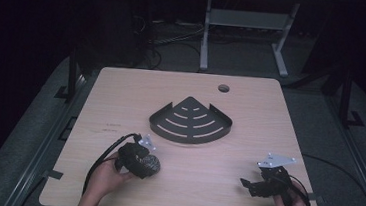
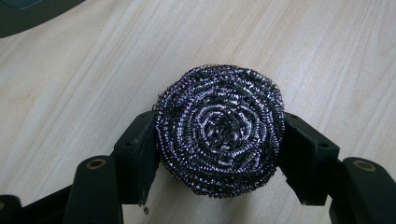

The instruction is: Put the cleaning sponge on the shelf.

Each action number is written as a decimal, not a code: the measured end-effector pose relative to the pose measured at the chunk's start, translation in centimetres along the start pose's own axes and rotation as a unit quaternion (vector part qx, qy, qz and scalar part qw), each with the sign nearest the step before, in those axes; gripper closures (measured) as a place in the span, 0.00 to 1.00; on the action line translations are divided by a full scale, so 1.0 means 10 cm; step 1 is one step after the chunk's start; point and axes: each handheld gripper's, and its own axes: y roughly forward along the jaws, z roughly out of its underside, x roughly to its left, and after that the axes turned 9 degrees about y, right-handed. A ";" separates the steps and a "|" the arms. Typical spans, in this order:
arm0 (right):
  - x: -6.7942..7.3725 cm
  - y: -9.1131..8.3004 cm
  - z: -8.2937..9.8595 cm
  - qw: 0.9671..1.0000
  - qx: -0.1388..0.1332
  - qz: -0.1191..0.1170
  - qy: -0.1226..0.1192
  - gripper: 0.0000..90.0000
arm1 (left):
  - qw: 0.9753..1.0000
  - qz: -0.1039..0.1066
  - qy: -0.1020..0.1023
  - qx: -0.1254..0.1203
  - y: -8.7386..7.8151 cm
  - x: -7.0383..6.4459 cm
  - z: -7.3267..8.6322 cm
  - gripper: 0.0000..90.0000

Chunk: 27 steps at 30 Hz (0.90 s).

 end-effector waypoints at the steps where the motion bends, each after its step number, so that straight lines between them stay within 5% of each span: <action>1: 0.00 0.00 0.00 1.000 0.002 0.000 0.002 0.16 | 1.000 -0.002 0.001 0.001 -0.01 0.00 0.00 0.39; 27: 0.02 0.02 -0.01 1.000 0.005 -0.001 0.000 0.16 | 1.000 -0.010 0.011 -0.011 -0.29 0.15 -0.26 0.39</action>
